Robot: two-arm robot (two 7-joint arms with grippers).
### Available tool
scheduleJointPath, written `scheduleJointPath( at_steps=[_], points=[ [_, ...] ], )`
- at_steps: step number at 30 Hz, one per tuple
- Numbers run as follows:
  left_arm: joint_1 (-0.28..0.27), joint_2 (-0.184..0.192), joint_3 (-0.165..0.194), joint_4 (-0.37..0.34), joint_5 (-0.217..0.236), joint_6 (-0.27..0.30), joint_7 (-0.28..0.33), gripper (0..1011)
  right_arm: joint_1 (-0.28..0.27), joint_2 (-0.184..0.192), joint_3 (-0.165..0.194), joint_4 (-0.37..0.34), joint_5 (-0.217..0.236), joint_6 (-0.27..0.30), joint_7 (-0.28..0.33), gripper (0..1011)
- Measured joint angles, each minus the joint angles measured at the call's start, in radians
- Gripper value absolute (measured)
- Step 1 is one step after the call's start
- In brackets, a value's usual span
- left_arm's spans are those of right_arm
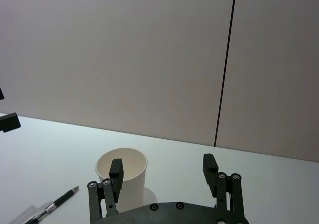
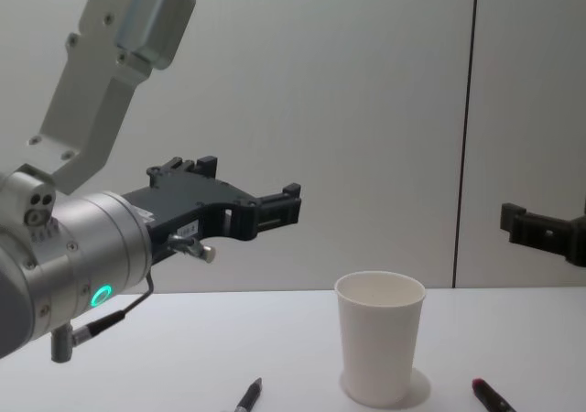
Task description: Place the pen into the pen holder.
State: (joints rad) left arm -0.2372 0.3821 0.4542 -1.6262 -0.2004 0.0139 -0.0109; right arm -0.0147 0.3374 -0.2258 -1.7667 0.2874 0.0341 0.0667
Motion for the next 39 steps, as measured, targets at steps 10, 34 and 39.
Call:
scheduleJointPath(
  at_steps=[10, 34, 39],
  points=[
    [0.0, 0.0, 0.0, 0.0, 0.0, 0.0, 0.0, 1000, 0.0, 0.0, 0.0, 0.0, 0.0, 0.0, 0.0, 1002],
    [0.0, 0.0, 0.0, 0.0, 0.0, 0.0, 0.0, 1000, 0.004, -0.008, -0.004, -0.001, -0.011, 0.013, -0.009, 1002],
    [0.0, 0.0, 0.0, 0.0, 0.0, 0.0, 0.0, 999, 0.022, -0.031, -0.014, -0.002, -0.04, 0.052, -0.038, 1002]
  ],
)
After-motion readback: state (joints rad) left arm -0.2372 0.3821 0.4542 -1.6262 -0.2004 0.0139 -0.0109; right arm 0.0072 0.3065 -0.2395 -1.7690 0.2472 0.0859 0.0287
